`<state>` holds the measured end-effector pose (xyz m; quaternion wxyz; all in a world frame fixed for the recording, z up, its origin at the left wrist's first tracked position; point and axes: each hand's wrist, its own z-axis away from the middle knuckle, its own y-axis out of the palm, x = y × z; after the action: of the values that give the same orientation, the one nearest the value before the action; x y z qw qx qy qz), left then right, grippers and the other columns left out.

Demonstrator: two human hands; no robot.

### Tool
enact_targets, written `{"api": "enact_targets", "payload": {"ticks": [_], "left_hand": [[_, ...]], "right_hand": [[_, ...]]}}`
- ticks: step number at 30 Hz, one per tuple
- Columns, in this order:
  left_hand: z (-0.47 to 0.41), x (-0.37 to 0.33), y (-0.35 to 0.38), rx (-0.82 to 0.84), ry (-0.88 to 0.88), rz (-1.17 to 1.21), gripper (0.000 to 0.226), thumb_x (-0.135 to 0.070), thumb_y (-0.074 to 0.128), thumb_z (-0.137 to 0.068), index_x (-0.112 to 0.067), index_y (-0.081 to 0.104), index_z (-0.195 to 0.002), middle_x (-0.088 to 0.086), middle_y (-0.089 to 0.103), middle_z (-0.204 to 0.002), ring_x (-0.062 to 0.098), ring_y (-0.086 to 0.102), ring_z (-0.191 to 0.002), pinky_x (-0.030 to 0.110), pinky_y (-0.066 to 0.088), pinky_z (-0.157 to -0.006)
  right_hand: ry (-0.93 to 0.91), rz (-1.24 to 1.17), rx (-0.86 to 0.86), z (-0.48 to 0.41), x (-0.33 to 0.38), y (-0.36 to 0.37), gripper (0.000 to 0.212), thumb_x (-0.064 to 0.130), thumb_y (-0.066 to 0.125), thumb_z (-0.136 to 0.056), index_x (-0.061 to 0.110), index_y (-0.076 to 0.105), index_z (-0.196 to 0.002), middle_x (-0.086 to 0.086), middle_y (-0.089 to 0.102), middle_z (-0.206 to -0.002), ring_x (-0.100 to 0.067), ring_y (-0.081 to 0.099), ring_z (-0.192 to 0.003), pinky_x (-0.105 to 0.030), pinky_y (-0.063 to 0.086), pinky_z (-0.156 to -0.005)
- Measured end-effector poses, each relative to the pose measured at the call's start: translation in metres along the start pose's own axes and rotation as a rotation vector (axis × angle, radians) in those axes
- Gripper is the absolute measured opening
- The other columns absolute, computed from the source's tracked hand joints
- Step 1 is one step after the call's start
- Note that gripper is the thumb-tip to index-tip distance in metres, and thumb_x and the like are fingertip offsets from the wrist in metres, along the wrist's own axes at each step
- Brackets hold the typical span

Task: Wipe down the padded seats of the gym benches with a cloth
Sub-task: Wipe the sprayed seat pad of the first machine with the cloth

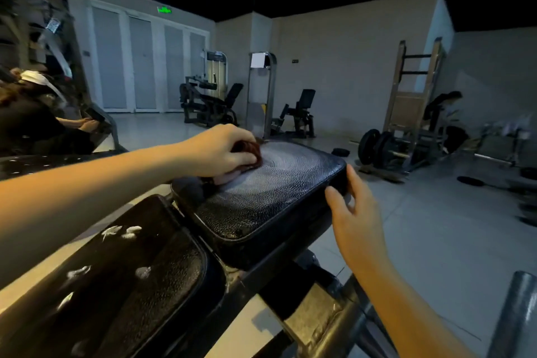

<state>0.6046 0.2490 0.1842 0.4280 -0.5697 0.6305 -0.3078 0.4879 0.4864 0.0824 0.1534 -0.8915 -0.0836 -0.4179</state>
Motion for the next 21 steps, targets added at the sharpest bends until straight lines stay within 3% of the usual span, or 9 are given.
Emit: {"api": "enact_targets", "payload": {"ticks": [2, 4, 5, 6, 8, 12, 14, 17, 21], "left_hand": [[-0.025, 0.013, 0.002, -0.016, -0.109, -0.048, 0.019, -0.029, 0.066, -0.097, -0.014, 0.071, -0.109, 0.001, 0.070, -0.100, 0.023, 0.065, -0.095, 0.034, 0.045, -0.080], [-0.051, 0.005, 0.012, -0.067, -0.186, -0.054, 0.022, -0.028, 0.064, -0.097, -0.013, 0.069, -0.114, 0.007, 0.070, -0.111, 0.030, 0.064, -0.104, 0.037, 0.049, -0.088], [-0.062, -0.003, 0.018, -0.095, -0.199, -0.041, 0.023, -0.028, 0.064, -0.097, -0.013, 0.069, -0.114, 0.008, 0.070, -0.114, 0.031, 0.063, -0.106, 0.039, 0.049, -0.091], [-0.070, -0.014, 0.024, -0.117, -0.184, -0.022, 0.022, -0.028, 0.065, -0.096, -0.014, 0.069, -0.112, 0.007, 0.070, -0.114, 0.031, 0.063, -0.107, 0.039, 0.049, -0.092], [-0.069, -0.044, 0.032, -0.129, -0.070, 0.027, 0.017, -0.027, 0.066, -0.096, -0.016, 0.069, -0.109, 0.002, 0.070, -0.109, 0.026, 0.063, -0.105, 0.037, 0.049, -0.090], [-0.016, -0.070, 0.025, -0.011, 0.178, 0.069, 0.006, -0.026, 0.065, -0.098, -0.024, 0.065, -0.103, -0.010, 0.066, -0.098, 0.008, 0.061, -0.091, 0.024, 0.048, -0.081], [0.001, -0.046, 0.012, 0.028, 0.118, 0.034, 0.004, -0.027, 0.066, -0.097, -0.025, 0.065, -0.101, -0.014, 0.066, -0.094, 0.003, 0.061, -0.088, 0.021, 0.047, -0.077], [-0.006, 0.004, 0.000, -0.019, -0.086, -0.046, 0.016, -0.029, 0.067, -0.097, -0.015, 0.070, -0.106, -0.001, 0.069, -0.098, 0.019, 0.064, -0.093, 0.032, 0.046, -0.078], [-0.051, 0.001, 0.018, -0.102, -0.224, -0.052, 0.022, -0.028, 0.065, -0.097, -0.013, 0.069, -0.113, 0.008, 0.069, -0.113, 0.031, 0.063, -0.105, 0.038, 0.050, -0.090]], "right_hand": [[0.007, -0.008, 0.019, 0.007, 0.000, 0.001, 0.060, 0.024, 0.054, -0.104, 0.029, 0.030, -0.159, 0.038, 0.042, -0.123, 0.008, 0.035, -0.123, -0.005, 0.044, -0.086], [0.009, -0.005, -0.011, 0.012, 0.001, 0.006, 0.060, 0.023, 0.052, -0.105, 0.031, 0.028, -0.159, 0.035, 0.041, -0.125, 0.009, 0.051, -0.120, -0.011, 0.040, -0.098], [0.006, 0.001, -0.022, 0.014, 0.002, 0.009, 0.060, 0.024, 0.051, -0.105, 0.033, 0.026, -0.159, 0.031, 0.040, -0.131, 0.017, 0.044, -0.114, -0.017, 0.036, -0.105], [0.006, 0.003, -0.025, 0.015, 0.002, 0.011, 0.060, 0.025, 0.050, -0.106, 0.033, 0.025, -0.159, 0.028, 0.038, -0.136, 0.015, 0.041, -0.121, -0.021, 0.034, -0.108], [0.015, -0.005, -0.019, 0.014, 0.002, 0.010, 0.060, 0.027, 0.050, -0.106, 0.034, 0.025, -0.159, 0.029, 0.036, -0.138, 0.014, 0.037, -0.126, -0.023, 0.032, -0.110], [0.016, -0.034, -0.003, 0.012, -0.003, 0.007, 0.057, 0.026, 0.051, -0.105, 0.037, 0.029, -0.157, 0.042, 0.039, -0.124, 0.026, 0.041, -0.115, -0.015, 0.036, -0.099], [0.015, -0.051, -0.001, 0.010, -0.004, 0.007, 0.058, 0.025, 0.051, -0.105, 0.036, 0.029, -0.157, 0.034, 0.041, -0.132, 0.033, 0.035, -0.113, -0.008, 0.031, -0.097], [0.003, -0.049, -0.011, 0.010, -0.005, 0.010, 0.058, 0.023, 0.050, -0.105, 0.034, 0.028, -0.158, 0.024, 0.038, -0.141, 0.035, 0.032, -0.112, -0.007, 0.028, -0.097], [-0.007, -0.028, -0.023, 0.011, -0.006, 0.012, 0.057, 0.021, 0.049, -0.106, 0.033, 0.029, -0.158, 0.032, 0.039, -0.128, 0.035, 0.035, -0.109, -0.004, 0.032, -0.088]]}}
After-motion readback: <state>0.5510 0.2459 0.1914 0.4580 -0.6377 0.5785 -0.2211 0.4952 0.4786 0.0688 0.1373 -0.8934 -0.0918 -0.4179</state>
